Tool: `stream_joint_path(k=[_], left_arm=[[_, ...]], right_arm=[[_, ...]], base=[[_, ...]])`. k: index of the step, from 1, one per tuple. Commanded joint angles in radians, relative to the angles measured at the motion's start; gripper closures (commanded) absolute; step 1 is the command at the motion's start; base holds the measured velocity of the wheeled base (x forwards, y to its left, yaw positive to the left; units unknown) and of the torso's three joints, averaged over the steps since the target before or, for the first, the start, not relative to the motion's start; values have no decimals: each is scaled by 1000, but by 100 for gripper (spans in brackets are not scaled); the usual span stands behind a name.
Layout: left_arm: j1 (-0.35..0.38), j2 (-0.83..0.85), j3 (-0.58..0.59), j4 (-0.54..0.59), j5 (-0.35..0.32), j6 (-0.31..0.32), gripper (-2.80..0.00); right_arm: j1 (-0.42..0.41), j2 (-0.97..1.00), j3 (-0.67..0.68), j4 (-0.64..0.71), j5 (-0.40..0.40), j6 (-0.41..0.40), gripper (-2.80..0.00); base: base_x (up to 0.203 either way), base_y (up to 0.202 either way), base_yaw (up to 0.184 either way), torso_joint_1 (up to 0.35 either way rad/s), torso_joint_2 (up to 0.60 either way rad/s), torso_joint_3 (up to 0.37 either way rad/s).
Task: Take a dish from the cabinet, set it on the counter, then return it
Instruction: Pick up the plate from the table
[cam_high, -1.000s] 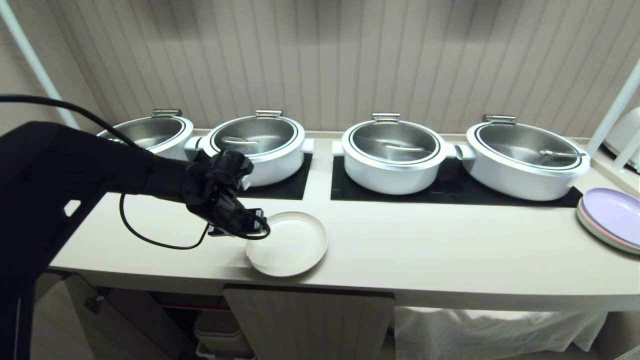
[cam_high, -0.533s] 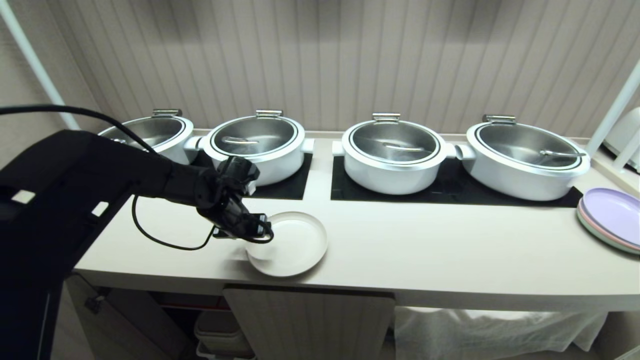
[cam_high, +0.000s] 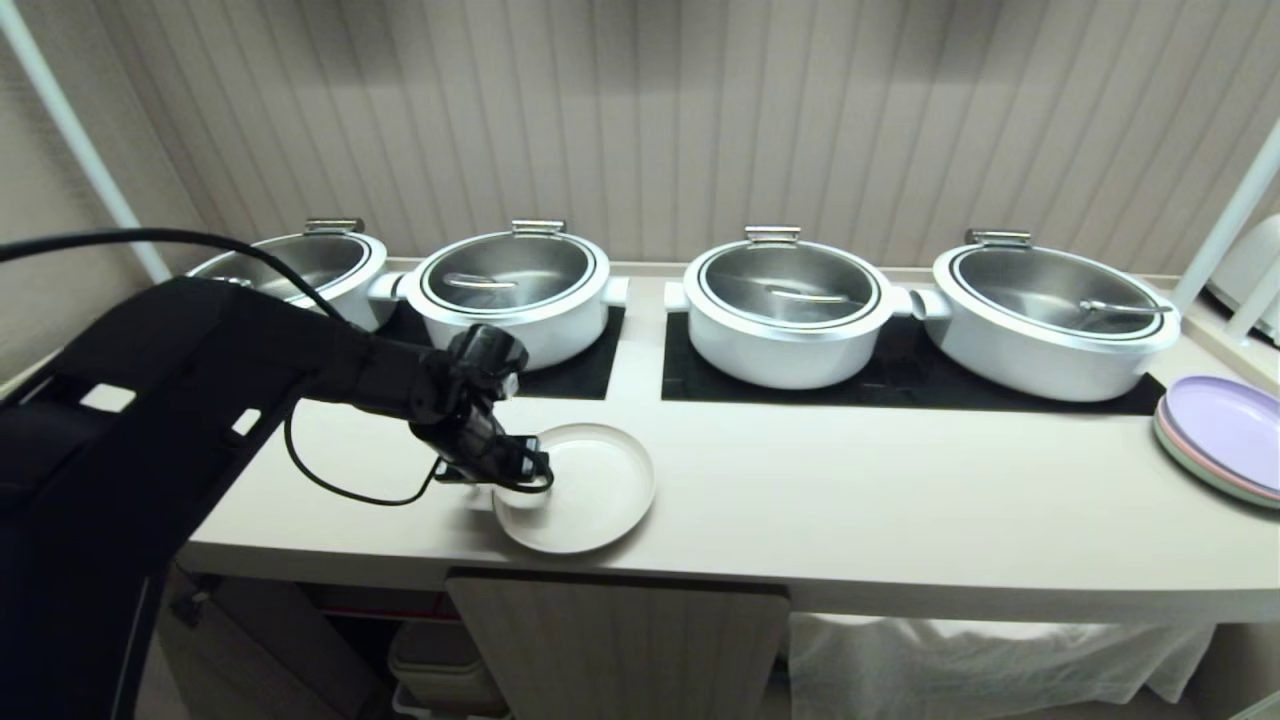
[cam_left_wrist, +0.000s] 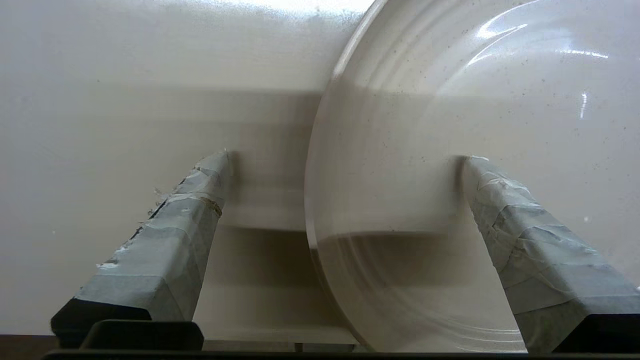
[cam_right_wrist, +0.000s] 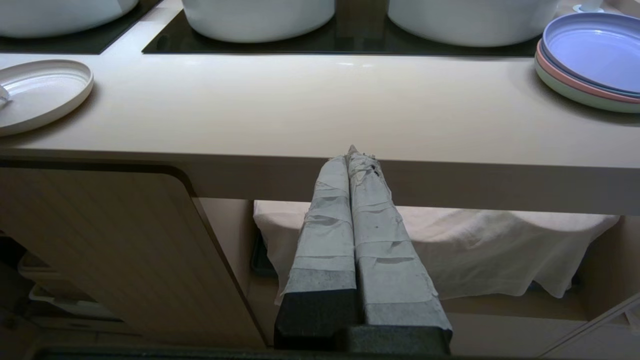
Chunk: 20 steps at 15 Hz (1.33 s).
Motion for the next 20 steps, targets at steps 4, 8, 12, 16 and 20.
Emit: stream_joint_path(k=[4,8,12,16,20], left_arm=[[-4,28,-2,1,12,-9,-280],[-6,38,1,-69,12,-9,-280],[-5,37,2,-70,10,-9,-280],[-3,34,4,-70,10,-9,0],[0,29,-1,-70,12,-11,0]], right_arm=[[0,0,0,0,1,0,0],[0,0,0,0,-1,0,0],[0,0,0,0,1,0,0],[0,0,0,0,0,0,0],[0,0,0,0,1,0,0]], base=[[0,0,0,0,0,0],[0,0,0,0,0,0],[0,0,0,0,0,0],[0,0,0,0,0,0],[0,0,0,0,0,0]])
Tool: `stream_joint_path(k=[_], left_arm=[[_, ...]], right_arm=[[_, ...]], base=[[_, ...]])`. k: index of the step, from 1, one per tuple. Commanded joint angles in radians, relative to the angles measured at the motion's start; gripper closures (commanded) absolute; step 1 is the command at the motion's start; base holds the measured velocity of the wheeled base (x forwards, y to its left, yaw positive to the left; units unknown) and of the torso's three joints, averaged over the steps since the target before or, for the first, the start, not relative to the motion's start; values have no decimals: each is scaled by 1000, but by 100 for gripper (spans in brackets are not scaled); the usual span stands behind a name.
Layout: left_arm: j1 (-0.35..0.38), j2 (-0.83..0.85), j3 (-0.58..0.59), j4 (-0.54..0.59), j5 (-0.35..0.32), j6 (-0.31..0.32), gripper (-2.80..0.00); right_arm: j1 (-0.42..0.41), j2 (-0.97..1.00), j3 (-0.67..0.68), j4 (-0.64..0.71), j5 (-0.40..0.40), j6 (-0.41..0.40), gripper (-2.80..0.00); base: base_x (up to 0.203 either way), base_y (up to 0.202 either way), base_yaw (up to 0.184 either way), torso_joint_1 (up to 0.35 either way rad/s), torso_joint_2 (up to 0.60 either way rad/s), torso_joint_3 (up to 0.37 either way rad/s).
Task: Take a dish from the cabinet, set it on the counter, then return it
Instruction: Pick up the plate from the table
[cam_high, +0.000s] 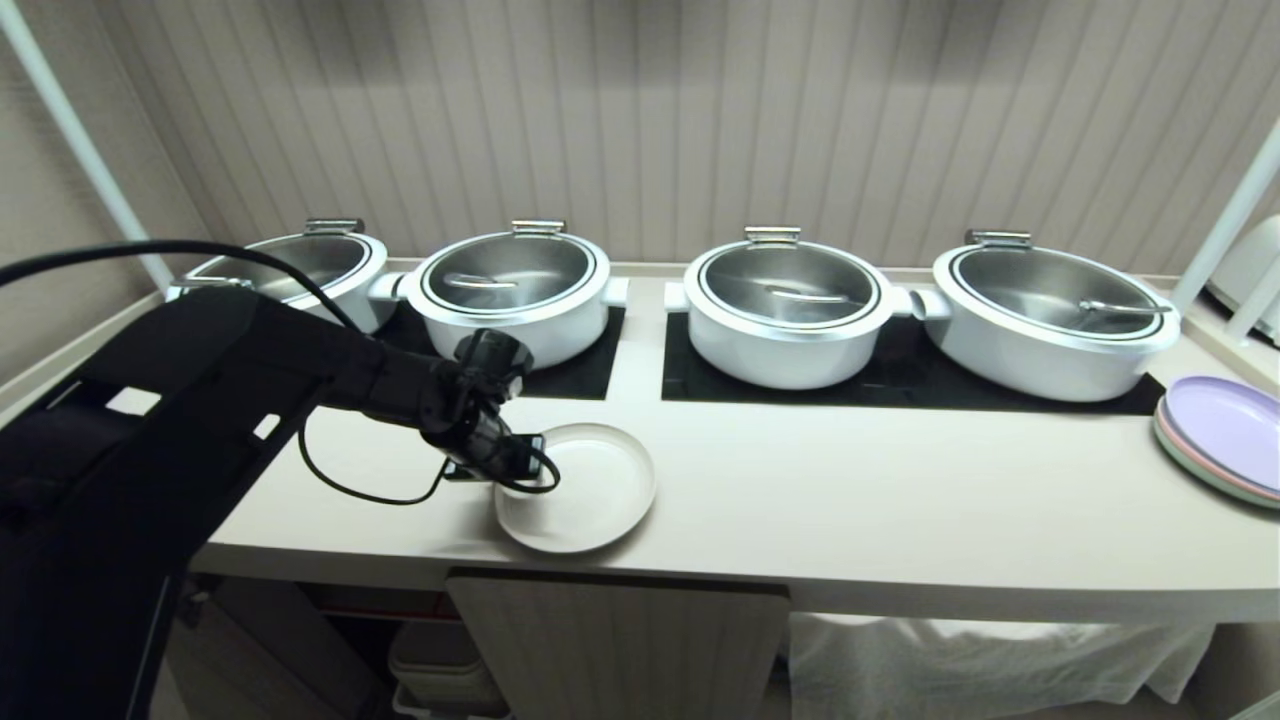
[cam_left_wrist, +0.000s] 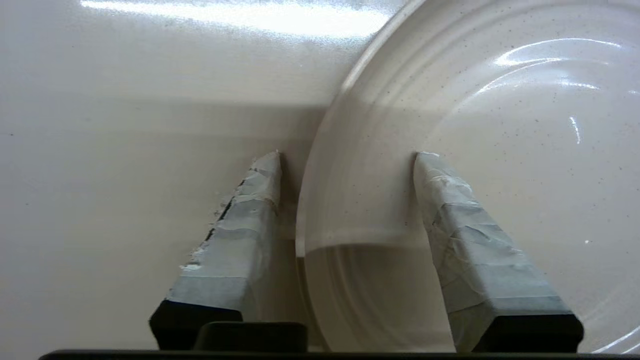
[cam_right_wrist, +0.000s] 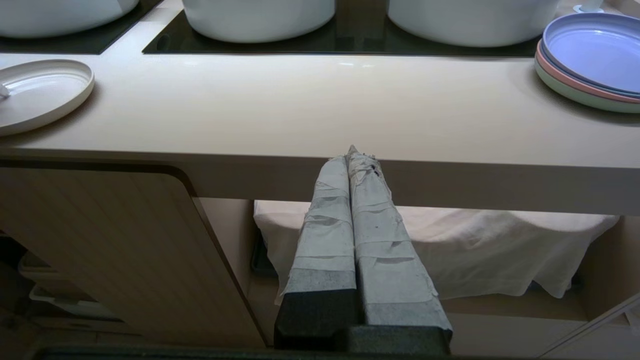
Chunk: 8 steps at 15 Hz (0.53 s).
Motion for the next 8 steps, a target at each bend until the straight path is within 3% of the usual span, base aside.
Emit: stream_joint_path(k=[1,8], left_arm=[[2,-5,-1,1,1,-3,0],[5,-17,-3,1,1,-2,0]], right_arm=[[0,0,0,0,-1,0,0],[0,0,0,-1,0,0,0]], base=[[0,0,0,0,0,0],[0,0,0,0,0,0]])
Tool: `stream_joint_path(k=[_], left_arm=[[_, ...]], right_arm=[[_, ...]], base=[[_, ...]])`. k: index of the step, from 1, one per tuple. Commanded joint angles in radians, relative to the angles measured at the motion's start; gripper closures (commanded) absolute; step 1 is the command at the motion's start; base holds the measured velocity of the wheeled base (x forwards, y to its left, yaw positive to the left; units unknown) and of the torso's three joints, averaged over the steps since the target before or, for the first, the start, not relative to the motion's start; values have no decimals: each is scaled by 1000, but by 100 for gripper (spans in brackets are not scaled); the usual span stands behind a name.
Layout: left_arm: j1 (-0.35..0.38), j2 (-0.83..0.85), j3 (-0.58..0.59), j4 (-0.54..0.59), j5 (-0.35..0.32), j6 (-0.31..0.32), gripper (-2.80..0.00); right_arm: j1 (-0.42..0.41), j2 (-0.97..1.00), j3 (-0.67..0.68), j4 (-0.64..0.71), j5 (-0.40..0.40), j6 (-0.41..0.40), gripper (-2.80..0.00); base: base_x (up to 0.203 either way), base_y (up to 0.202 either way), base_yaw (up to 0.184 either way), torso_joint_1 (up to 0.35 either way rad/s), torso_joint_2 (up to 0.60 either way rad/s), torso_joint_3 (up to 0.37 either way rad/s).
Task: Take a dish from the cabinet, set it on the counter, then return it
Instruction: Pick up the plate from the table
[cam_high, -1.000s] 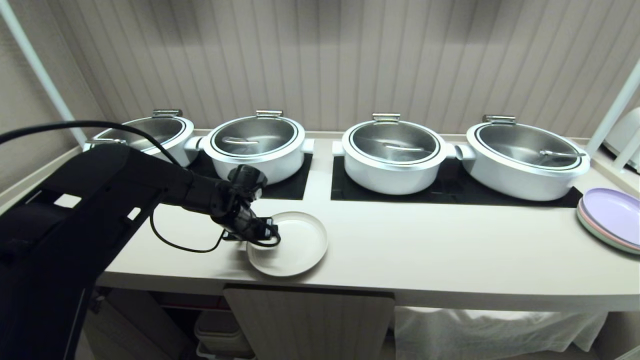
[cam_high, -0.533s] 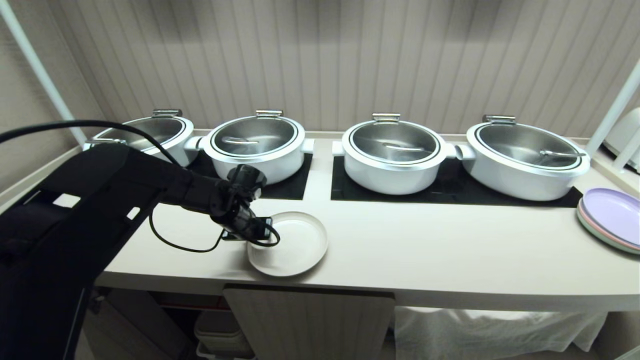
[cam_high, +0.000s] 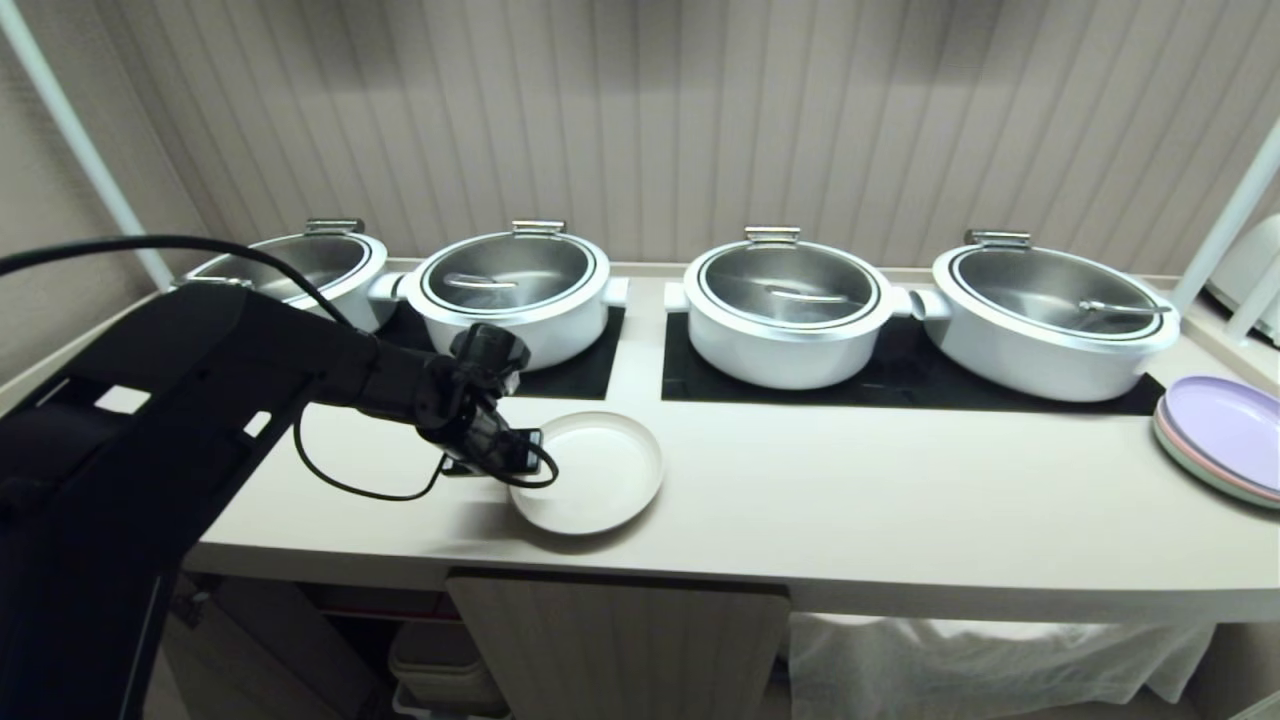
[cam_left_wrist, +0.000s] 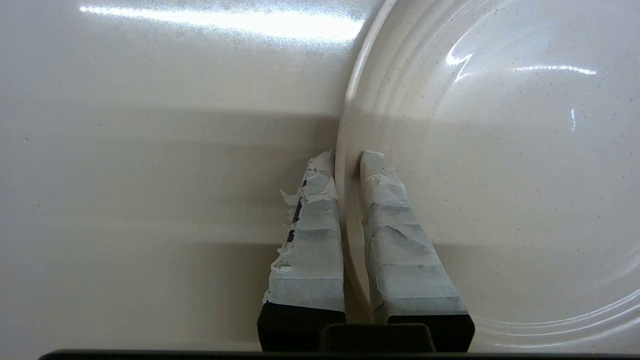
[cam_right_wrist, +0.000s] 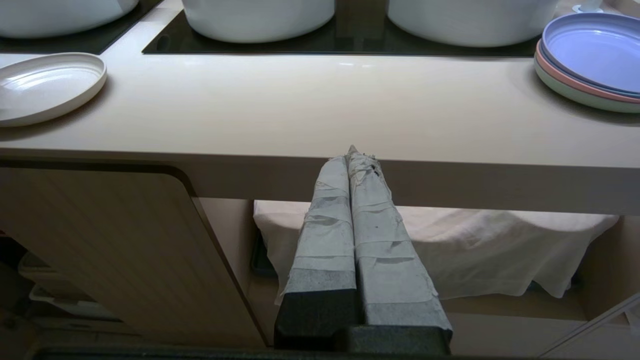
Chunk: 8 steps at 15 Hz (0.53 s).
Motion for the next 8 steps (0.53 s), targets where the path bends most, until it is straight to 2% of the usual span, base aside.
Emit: stream_joint_path(k=[1,8], left_arm=[[0,-5,1,1,2,-1,0],[-1,-50,24,4,-11,-20,0]], right_arm=[[1,0,-1,0,0,0,0],[1,0,-1,-2,0,0,0]], base=[[0,0,0,0,0,0],[0,0,0,0,0,0]])
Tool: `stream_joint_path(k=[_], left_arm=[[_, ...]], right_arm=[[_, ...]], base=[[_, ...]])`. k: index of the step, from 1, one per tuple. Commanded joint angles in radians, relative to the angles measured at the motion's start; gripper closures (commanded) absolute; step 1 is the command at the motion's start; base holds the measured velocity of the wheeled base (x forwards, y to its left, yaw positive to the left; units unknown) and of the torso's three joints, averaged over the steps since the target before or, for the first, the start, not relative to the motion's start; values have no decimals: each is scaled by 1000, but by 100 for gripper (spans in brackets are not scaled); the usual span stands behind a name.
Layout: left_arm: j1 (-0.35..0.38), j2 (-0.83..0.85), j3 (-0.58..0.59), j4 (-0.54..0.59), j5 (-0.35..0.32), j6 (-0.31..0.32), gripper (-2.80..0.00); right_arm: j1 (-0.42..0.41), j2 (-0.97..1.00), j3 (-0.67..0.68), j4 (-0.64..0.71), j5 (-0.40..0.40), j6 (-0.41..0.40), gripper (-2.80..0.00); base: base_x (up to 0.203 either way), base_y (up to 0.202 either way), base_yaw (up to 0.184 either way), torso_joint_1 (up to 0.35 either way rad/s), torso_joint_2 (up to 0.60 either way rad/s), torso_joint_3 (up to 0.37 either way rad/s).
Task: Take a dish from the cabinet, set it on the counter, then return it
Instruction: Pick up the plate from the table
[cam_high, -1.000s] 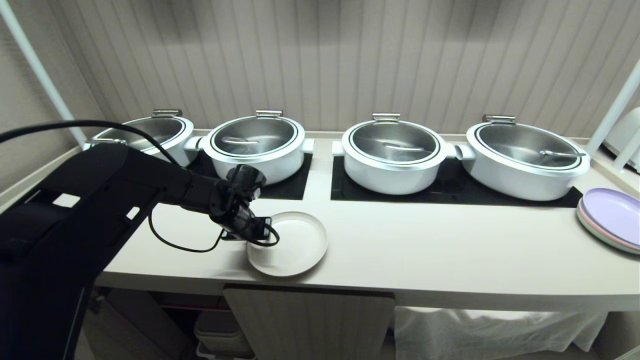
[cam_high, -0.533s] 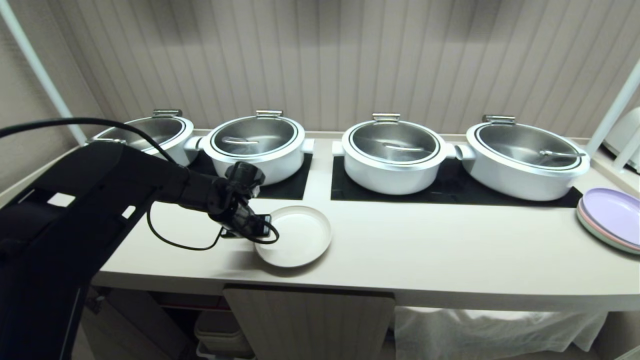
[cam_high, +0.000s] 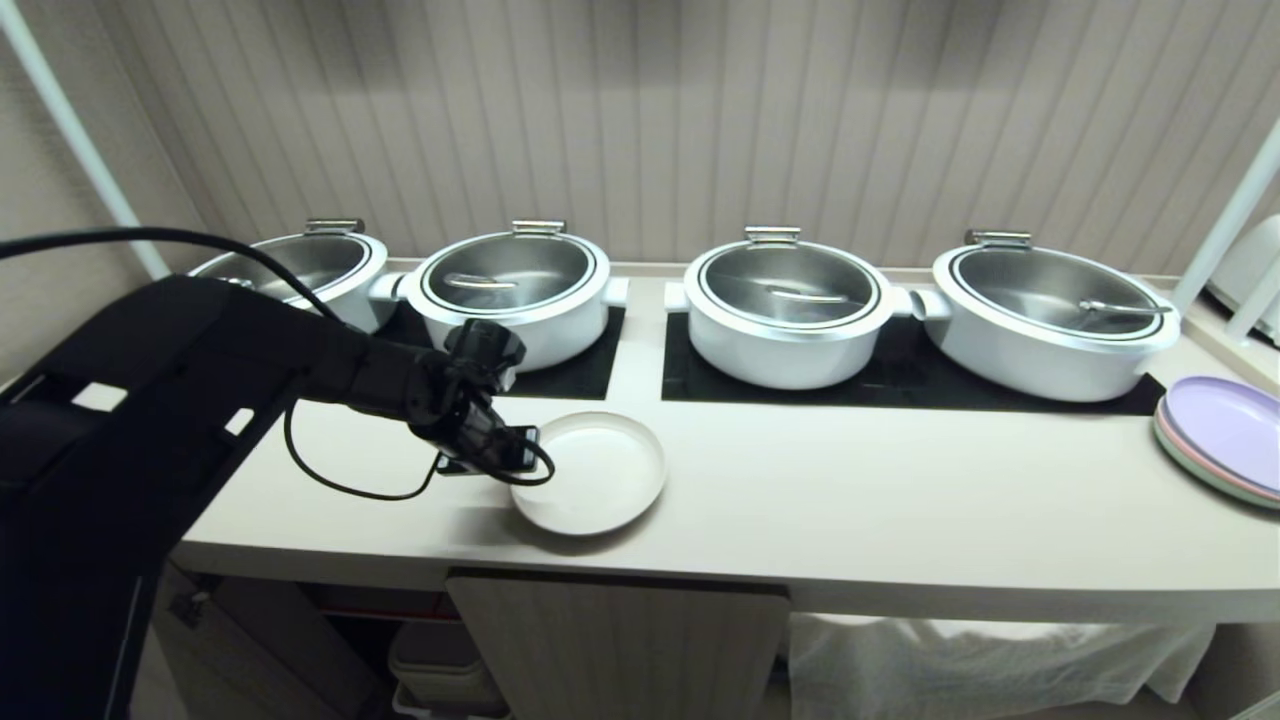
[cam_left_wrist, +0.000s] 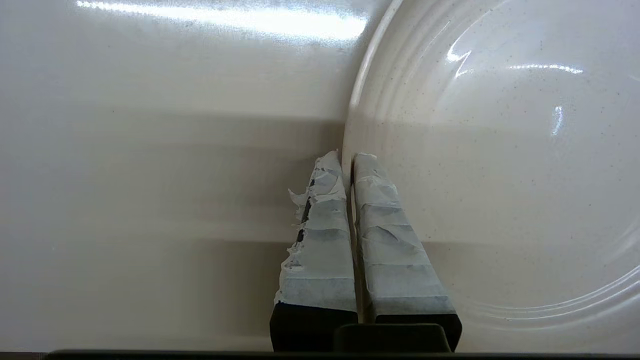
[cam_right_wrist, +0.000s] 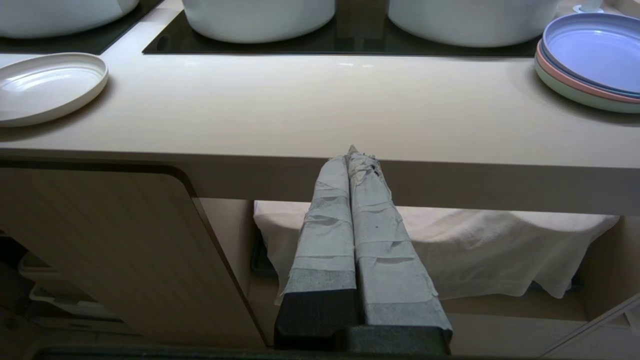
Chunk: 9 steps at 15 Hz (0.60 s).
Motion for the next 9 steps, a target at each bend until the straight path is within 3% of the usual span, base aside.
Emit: stream_joint_path(k=[1,9], left_arm=[[-1,-28,7,1,-3,-30,0],[0,-140,180,-5,-41,-69,0]], right_arm=[[0,0,-1,0,-1,0,0],[0,1,1,0,-1,0,0]], base=[[0,0,0,0,0,0],[0,0,0,0,0,0]])
